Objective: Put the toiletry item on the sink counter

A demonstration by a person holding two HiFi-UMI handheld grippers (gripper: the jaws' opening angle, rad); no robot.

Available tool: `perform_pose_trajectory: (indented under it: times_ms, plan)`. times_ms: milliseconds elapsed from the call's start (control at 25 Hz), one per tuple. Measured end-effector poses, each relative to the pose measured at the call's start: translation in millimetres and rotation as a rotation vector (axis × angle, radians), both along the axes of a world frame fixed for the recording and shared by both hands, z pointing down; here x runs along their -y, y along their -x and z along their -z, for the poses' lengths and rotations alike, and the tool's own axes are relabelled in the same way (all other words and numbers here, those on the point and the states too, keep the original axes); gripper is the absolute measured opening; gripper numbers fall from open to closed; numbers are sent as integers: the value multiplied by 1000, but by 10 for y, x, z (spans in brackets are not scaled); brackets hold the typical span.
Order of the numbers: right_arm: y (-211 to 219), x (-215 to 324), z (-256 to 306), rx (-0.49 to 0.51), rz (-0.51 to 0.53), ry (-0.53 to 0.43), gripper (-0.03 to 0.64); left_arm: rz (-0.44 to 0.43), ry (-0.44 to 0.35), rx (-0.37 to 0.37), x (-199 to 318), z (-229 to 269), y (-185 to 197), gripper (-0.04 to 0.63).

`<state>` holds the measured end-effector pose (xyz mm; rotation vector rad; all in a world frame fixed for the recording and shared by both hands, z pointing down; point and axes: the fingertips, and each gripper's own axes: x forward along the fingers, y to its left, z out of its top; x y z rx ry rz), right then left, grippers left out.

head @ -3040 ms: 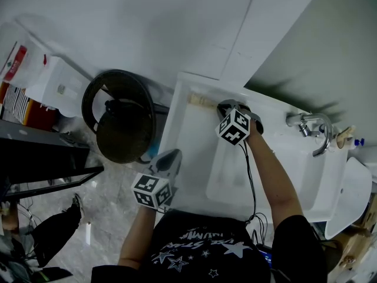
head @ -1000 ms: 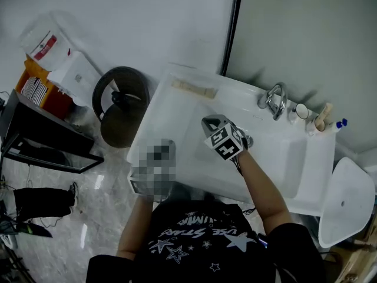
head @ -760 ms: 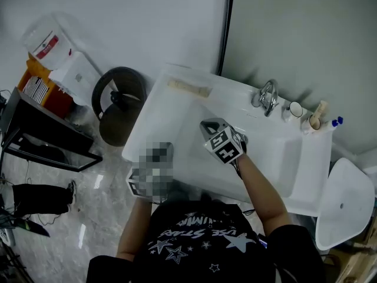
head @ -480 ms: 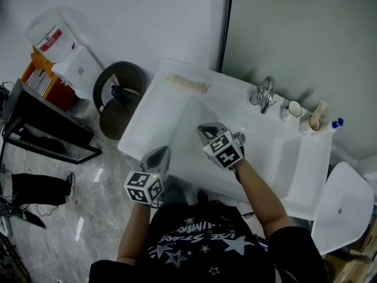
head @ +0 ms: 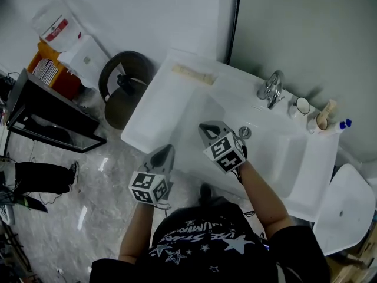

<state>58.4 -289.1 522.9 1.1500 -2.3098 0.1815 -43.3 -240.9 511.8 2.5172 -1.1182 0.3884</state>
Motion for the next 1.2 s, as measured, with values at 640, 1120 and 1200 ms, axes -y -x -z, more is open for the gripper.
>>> perform_pose_trajectory:
  times_ms: [640,1120,1200]
  plan:
    - [329,-674,28,82,-58,11,14,86,-18,-62,-772,123,543,23]
    - [546,-1731,216,86,-93,-19,14,87,-59,-87,-1798,284,842,23]
    - [572,-1943,236,88,-97,-24,14,86,-59,-90,-1990,282,879,23]
